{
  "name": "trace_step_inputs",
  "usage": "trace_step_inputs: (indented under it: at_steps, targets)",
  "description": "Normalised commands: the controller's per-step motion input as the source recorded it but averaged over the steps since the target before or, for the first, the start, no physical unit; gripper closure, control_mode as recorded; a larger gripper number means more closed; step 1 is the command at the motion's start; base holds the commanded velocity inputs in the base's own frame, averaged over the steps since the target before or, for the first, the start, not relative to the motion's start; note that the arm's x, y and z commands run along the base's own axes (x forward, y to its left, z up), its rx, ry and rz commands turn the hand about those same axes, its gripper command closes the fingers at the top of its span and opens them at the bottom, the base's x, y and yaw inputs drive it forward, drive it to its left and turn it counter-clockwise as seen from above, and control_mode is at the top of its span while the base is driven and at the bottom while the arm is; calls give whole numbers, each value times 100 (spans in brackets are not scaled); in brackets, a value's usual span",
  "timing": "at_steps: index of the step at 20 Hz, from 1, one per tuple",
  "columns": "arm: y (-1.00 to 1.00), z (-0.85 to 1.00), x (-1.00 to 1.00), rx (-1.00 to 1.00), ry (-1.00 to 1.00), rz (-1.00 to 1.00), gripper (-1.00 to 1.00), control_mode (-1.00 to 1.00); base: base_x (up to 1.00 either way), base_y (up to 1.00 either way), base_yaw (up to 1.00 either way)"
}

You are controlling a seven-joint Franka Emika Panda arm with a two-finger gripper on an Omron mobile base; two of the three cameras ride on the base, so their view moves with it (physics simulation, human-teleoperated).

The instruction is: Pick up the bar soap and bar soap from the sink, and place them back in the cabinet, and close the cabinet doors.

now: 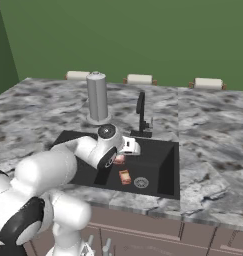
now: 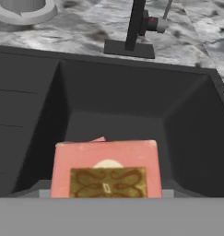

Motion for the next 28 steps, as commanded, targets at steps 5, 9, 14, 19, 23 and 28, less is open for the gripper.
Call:
trace_step_inputs:
  at_steps: [5,9,14,19,23,28]
  targets:
    - [19,63,-44,0,-1,-7,100,-100,0,0,0]
    - [37,51,-40,0,-4,-6,100,-100,0,0,0]
    - [48,47,-45,0,-11,-2,100,-100,0,0,0]
    - [33,67,-41,0,-9,0,100,-100,0,0,0]
    - [6,61,-44,3,-9,0,100,-100,0,0,0]
    - [18,71,-29,2,-1,1,100,-100,0,0,0]
